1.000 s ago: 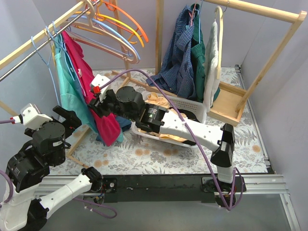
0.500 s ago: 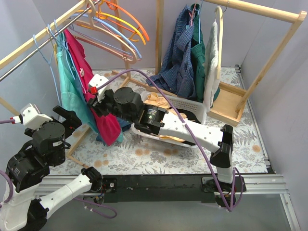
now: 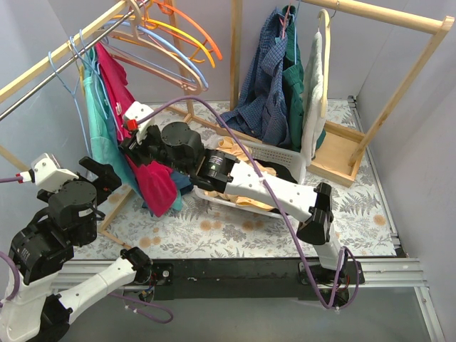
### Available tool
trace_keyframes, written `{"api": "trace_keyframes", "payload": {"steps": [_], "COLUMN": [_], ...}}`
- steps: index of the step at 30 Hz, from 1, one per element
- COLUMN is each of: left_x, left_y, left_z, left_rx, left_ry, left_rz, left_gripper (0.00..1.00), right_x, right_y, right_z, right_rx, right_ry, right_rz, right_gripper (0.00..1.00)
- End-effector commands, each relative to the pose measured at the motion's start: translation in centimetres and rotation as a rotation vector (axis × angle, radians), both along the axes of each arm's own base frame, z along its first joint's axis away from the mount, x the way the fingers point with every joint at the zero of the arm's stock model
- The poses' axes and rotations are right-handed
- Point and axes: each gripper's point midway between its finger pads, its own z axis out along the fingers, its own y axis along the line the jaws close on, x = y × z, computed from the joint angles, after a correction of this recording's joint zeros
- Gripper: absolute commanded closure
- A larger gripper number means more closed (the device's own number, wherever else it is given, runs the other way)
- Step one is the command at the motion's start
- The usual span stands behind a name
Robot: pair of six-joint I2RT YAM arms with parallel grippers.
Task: Remove the t-shirt from the hanger
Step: Pick up the hanger from the clothesline.
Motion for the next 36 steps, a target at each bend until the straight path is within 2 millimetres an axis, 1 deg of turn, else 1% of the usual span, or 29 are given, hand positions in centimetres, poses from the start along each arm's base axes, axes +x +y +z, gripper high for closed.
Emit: {"api": "trace_keyframes", "payload": {"steps": [1,3,6,9,10,12,13,15,16,19,20,21,23,25,27,30,31,32,34,36], "left_x": [-0.3,-0.3,-0.3,-0.2,-0.2,-0.2,-0.2,-0.2,-0.2,-0.2,-0.3,-0.3,-0.3,-0.4,-0.4,-0.4,-0.4,-0.4,-0.5,-0.5], "left_y": [0.2,0.3,0.2,0.2,0.1,0.2,0.1,0.1,0.1,0.2,0.2,0.2,0.2,0.3,0.3,0.3,0.3,0.3,0.4,0.4], "left_z": [-0.2,-0.2,-0.2,-0.3,-0.4,-0.4,-0.4,-0.5,-0.5,-0.6,-0.6,-0.6,-0.6,-0.6,-0.6,-0.5,-0.5,-0.5,-0.5,-0.4], "left_rx": [0.002,0.001,0.002,0.004,0.004,0.006,0.006,0.005,0.006,0.004,0.003,0.003,0.005,0.005,0.004,0.0,0.002,-0.001,0.002,-0.004], "left_ry": [0.0,-0.001,0.0,0.001,0.002,0.002,0.002,0.002,0.004,0.004,0.003,0.003,0.005,0.003,0.002,-0.001,-0.001,-0.002,-0.001,-0.006], "left_rz": [-0.001,-0.001,-0.001,-0.002,-0.001,-0.002,-0.002,-0.003,-0.003,-0.004,-0.004,-0.004,-0.005,-0.005,-0.005,-0.005,-0.005,-0.006,-0.005,-0.006], "left_gripper": [0.11,0.11,0.11,0.11,0.11,0.11,0.11,0.11,0.11,0.11,0.11,0.11,0.11,0.11,0.11,0.11,0.11,0.11,0.11,0.11], "right_x": [2.5,3.4,4.3,4.7,4.8,4.9,4.9,5.1,5.2,5.5,5.7,5.7,5.7,5.6,5.7,5.7,5.5,5.5,5.3,5.1], "right_y": [0.0,0.0,-0.1,-0.3,-0.4,-0.7,-0.9,-1.4,-1.5,-2.4,-3.0,-3.2,-4.0,-4.5,-5.7,-7.2,-8.0,-8.4,-9.6,-10.2], "right_z": [0.4,-0.3,-1.3,-1.6,-1.5,-1.3,-0.5,0.1,0.5,1.7,2.5,2.6,3.8,4.1,5.4,6.9,7.9,8.0,9.5,9.9], "right_rx": [0.037,0.026,0.008,0.005,0.008,0.012,0.039,0.053,0.062,0.085,0.101,0.104,0.132,0.139,0.172,0.206,0.228,0.233,0.27,0.281], "right_ry": [0.011,0.016,0.017,0.017,0.017,0.015,0.007,0.0,-0.004,-0.015,-0.021,-0.021,-0.029,-0.033,-0.043,-0.058,-0.062,-0.062,-0.07,-0.074], "right_rz": [-0.066,-0.099,-0.136,-0.158,-0.162,-0.173,-0.179,-0.199,-0.205,-0.241,-0.26,-0.264,-0.284,-0.293,-0.319,-0.349,-0.355,-0.369,-0.378,-0.376], "right_gripper": [0.48,0.48,0.51,0.57,0.64,0.73,0.83,0.92,0.99,0.99,0.99,0.99,0.99,0.99,0.99,0.99,0.99,0.99,0.99,0.99]}}
